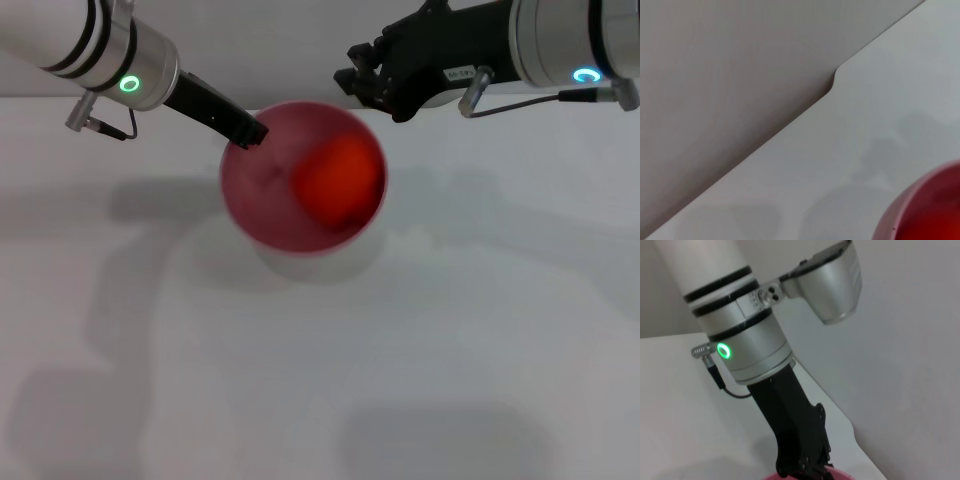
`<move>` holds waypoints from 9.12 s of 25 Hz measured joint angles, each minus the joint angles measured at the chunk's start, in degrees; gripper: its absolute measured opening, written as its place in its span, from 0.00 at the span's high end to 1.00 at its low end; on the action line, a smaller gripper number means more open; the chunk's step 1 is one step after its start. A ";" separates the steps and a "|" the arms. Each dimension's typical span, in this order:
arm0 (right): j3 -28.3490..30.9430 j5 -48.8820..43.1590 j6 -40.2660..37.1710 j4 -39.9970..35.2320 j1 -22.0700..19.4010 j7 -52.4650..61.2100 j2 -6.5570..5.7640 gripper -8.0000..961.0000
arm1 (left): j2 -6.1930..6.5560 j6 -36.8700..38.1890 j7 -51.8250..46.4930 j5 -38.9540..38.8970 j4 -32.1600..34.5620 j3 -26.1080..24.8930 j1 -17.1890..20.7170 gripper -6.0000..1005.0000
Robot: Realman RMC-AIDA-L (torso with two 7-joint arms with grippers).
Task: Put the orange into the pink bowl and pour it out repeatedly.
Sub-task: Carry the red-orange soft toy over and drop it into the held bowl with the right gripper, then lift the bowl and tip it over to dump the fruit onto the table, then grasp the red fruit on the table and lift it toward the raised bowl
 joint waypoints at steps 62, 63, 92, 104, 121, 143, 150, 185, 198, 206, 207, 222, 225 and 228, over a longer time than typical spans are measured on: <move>26.83 117.85 -33.12 63.05 -18.52 -100.66 -0.35 0.48 | -2.05 -71.72 14.85 -17.81 12.22 56.03 16.79 0.95; 26.78 117.84 -33.23 62.98 -18.50 -100.66 -0.35 0.48 | -2.05 -71.72 14.85 -17.81 12.22 56.03 16.79 0.95; 25.86 117.58 -35.29 63.57 -16.91 -100.66 -0.26 0.48 | -2.27 -119.40 17.14 -13.06 1.48 75.35 19.87 0.95; 24.99 117.58 -35.35 63.56 -16.20 -100.69 -0.26 0.48 | -1.77 -119.15 10.77 -11.07 1.79 74.64 20.44 0.95; 24.95 117.59 -35.53 63.56 -16.17 -100.69 -0.27 0.48 | -1.18 -83.12 -15.39 0.90 5.35 63.01 13.45 0.95; 24.70 116.47 -33.91 65.10 -16.28 -91.75 -0.89 0.48 | 0.39 -8.43 1.81 -8.02 -1.38 7.42 -3.27 0.95; 25.14 101.76 -17.18 55.97 -16.46 -75.29 -3.90 0.48 | 4.77 2.57 1.39 -3.66 -0.19 -3.31 -0.88 0.95; 7.37 -6.45 -26.12 19.48 9.49 -1.62 -0.57 0.42 | 5.11 4.31 0.52 1.57 1.10 -3.33 1.87 0.95; -5.75 -3.21 -15.55 27.42 9.71 -0.96 -0.37 0.25 | 4.68 4.78 0.45 1.59 1.50 -3.35 2.25 0.95; -9.77 -2.83 -9.88 31.20 9.91 -0.85 -0.27 0.28 | 4.32 4.67 0.08 1.58 1.61 -1.60 2.02 0.95; -10.03 -2.52 -9.39 31.59 10.03 -0.84 -0.27 0.28 | 4.28 4.60 0.07 1.57 1.62 -1.53 1.98 0.95; -12.08 -0.96 -7.74 35.48 11.84 -0.43 -0.26 0.33 | 4.39 4.26 0.21 1.58 1.70 -1.47 1.67 0.95; -11.90 -0.96 -7.85 35.20 11.81 -0.43 -0.26 0.42 | 4.40 4.23 0.25 1.58 1.70 -1.48 1.67 0.95; -11.80 -0.96 -7.93 35.10 11.78 -0.36 -0.26 0.55 | 4.43 4.21 0.41 1.58 1.70 -1.52 1.70 0.95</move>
